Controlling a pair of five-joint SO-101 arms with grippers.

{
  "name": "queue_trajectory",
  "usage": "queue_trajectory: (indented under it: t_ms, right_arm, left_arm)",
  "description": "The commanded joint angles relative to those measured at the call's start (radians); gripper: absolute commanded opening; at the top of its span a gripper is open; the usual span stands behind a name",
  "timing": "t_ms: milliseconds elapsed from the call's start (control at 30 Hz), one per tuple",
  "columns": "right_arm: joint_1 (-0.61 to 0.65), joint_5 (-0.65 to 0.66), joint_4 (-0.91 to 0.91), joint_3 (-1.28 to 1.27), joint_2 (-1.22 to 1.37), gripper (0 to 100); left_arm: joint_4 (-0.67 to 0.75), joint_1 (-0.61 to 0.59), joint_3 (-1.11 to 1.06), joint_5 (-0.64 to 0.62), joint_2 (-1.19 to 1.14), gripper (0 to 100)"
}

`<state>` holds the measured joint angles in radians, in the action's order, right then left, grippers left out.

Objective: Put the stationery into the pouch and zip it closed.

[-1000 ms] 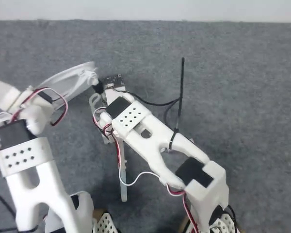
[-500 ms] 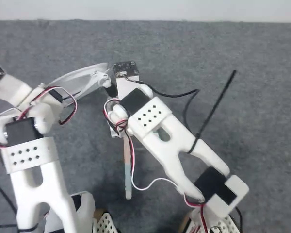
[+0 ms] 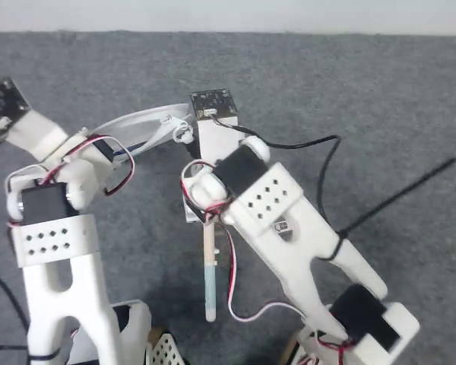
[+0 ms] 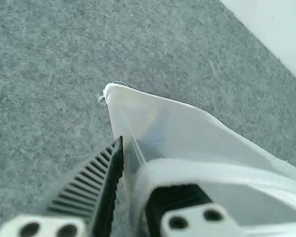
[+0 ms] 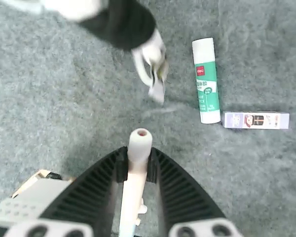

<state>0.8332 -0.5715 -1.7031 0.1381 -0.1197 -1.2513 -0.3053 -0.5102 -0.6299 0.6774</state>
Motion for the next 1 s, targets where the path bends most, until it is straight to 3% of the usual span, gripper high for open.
queue_trajectory:
  t_ms: [0,233,400,967]
  right_arm:
    - [-0.015,0.014,-0.045,0.012,-0.122,0.6]
    - [-0.012,0.015,-0.050,-0.055,-0.242,0.6]
    - [-0.010,0.015,0.059,-0.181,-0.374,0.6]
    - [-0.010,0.008,0.461,-0.543,-0.727,0.6]
  left_arm:
    - [-0.003,0.005,0.027,0.011,0.012,1]
    - [-0.005,0.008,0.025,0.011,0.012,1]
    - [-0.043,0.064,0.031,0.014,0.014,1]
    - [-0.040,0.077,0.033,0.054,0.014,1]
